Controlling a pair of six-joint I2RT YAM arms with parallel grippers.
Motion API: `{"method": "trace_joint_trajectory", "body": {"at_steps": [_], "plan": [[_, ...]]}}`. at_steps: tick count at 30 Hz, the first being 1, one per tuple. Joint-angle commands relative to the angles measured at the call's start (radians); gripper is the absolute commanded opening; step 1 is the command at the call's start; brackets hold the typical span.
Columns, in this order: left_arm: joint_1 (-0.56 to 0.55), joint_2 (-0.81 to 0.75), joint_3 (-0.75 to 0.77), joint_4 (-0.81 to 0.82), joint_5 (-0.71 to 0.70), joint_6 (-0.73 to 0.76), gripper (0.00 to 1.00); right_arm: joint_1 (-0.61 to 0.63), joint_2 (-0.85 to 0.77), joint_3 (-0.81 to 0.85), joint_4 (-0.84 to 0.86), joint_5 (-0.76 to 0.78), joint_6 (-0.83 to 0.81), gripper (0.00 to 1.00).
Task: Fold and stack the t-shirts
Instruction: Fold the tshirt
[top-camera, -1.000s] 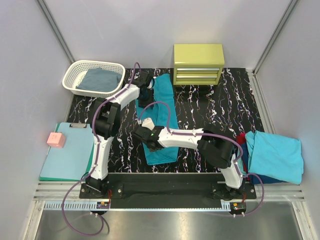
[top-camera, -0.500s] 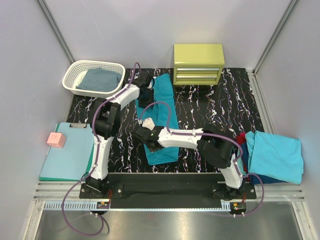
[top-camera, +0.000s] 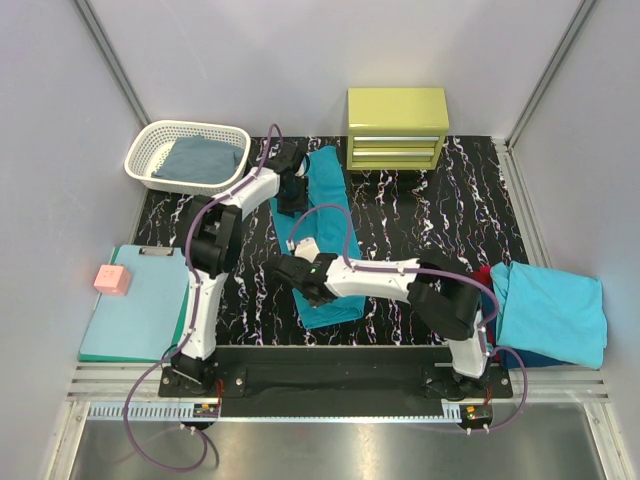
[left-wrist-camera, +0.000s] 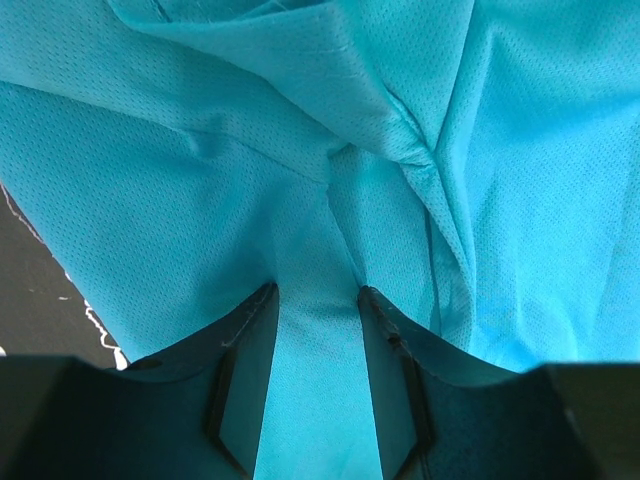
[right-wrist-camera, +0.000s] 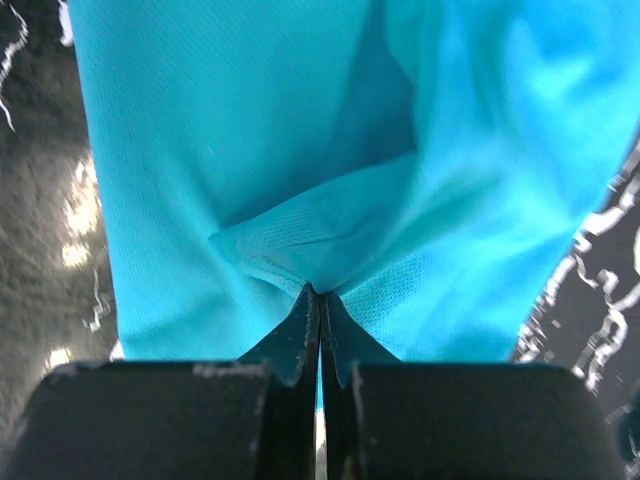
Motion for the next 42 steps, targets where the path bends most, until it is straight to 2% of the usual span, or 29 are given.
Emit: {"method": "trace_joint_trajectory", "body": {"at_steps": [1, 17, 28, 42], "plan": [[0.002, 0.081, 0.007, -0.025, 0.013, 0.007, 0.45, 0.005, -0.121, -0.022, -0.056, 0.05, 0.03, 0.0], [-0.003, 0.104, 0.047, -0.053, -0.001, 0.013, 0.45, 0.094, -0.222, -0.175, -0.086, -0.021, 0.081, 0.0], [-0.005, 0.104, 0.05, -0.054, -0.01, 0.013, 0.45, 0.168, -0.239, -0.204, -0.085, -0.035, 0.09, 0.0], [-0.006, 0.106, 0.049, -0.057, -0.01, 0.002, 0.45, 0.166, -0.139, 0.023, -0.059, 0.03, -0.016, 0.0]]}}
